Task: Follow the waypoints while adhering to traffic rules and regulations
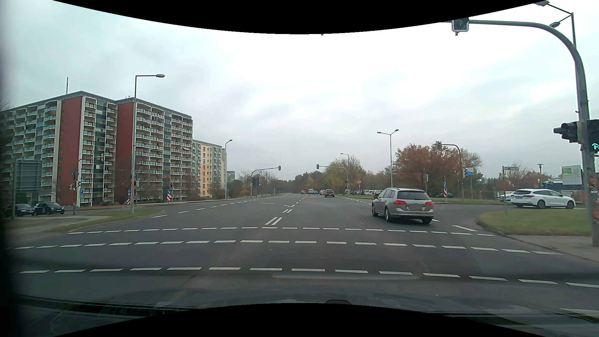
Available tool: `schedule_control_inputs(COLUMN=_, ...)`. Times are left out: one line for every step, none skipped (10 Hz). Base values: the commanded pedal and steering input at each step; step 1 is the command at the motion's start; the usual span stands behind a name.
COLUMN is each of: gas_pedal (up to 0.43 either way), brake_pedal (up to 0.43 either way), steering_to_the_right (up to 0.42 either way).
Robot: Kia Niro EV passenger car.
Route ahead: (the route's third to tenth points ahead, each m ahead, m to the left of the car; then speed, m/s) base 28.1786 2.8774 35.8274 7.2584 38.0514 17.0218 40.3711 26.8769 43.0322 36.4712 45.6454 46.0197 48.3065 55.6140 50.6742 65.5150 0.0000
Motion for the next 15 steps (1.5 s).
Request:
schedule_control_inputs(gas_pedal=0.0, brake_pedal=0.409, steering_to_the_right=-0.003)
schedule_control_inputs(gas_pedal=0.0, brake_pedal=0.402, steering_to_the_right=-0.003)
schedule_control_inputs(gas_pedal=0.0, brake_pedal=0.402, steering_to_the_right=-0.003)
schedule_control_inputs(gas_pedal=0.0, brake_pedal=0.39, steering_to_the_right=-0.002)
schedule_control_inputs(gas_pedal=0.0, brake_pedal=0.079, steering_to_the_right=-0.003)
schedule_control_inputs(gas_pedal=0.0, brake_pedal=0.0, steering_to_the_right=-0.002)
schedule_control_inputs(gas_pedal=0.0, brake_pedal=0.0, steering_to_the_right=-0.002)
schedule_control_inputs(gas_pedal=0.02, brake_pedal=0.0, steering_to_the_right=-0.003)
schedule_control_inputs(gas_pedal=0.118, brake_pedal=0.0, steering_to_the_right=-0.003)
schedule_control_inputs(gas_pedal=0.177, brake_pedal=0.0, steering_to_the_right=-0.003)
schedule_control_inputs(gas_pedal=0.228, brake_pedal=0.0, steering_to_the_right=-0.002)
schedule_control_inputs(gas_pedal=0.287, brake_pedal=0.0, steering_to_the_right=-0.003)
schedule_control_inputs(gas_pedal=0.331, brake_pedal=0.0, steering_to_the_right=-0.003)
schedule_control_inputs(gas_pedal=0.358, brake_pedal=0.0, steering_to_the_right=-0.003)
schedule_control_inputs(gas_pedal=0.398, brake_pedal=0.0, steering_to_the_right=-0.002)
